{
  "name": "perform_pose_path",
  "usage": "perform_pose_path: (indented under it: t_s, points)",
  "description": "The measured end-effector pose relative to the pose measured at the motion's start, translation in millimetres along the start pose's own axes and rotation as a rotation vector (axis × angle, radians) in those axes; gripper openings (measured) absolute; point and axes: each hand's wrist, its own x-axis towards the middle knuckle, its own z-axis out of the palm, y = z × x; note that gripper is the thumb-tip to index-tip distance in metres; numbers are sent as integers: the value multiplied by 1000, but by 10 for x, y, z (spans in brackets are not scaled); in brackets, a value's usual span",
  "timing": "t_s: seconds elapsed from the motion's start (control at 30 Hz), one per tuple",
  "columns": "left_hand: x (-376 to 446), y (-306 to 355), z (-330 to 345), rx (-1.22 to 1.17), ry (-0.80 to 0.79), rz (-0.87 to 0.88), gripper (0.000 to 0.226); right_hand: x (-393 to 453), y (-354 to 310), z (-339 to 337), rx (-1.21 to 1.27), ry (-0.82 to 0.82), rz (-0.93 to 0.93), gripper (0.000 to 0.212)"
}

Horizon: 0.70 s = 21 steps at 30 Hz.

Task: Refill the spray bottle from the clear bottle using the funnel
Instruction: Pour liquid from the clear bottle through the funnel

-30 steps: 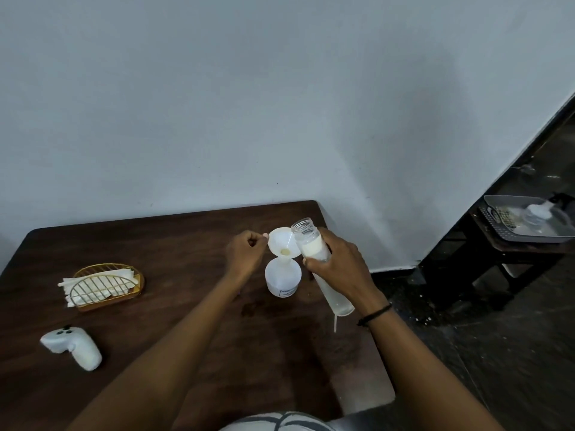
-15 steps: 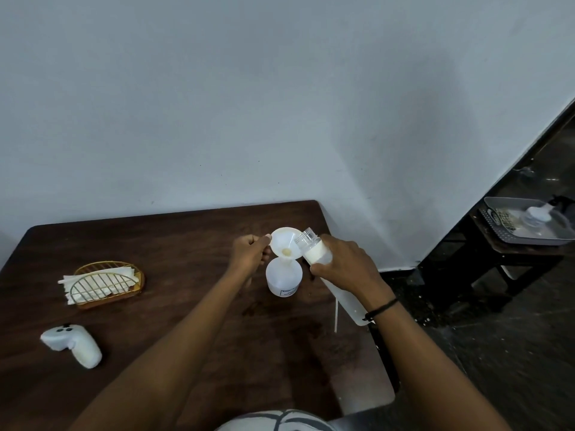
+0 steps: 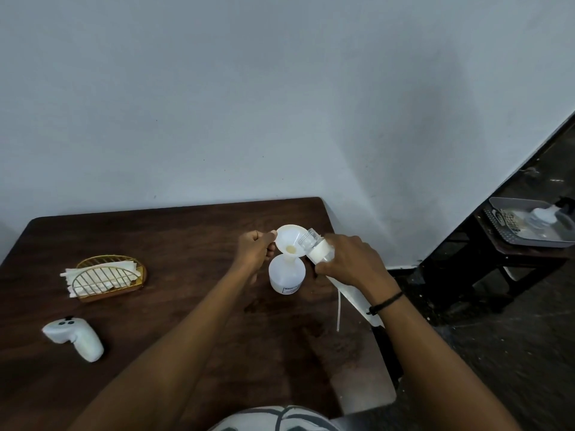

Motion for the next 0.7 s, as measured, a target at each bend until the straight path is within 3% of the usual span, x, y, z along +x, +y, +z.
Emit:
perform_pose_path:
  t_s: [0.7]
  points:
    - [13, -12, 6, -23, 5, 7, 27, 65, -77, -104, -70, -33, -13, 56]
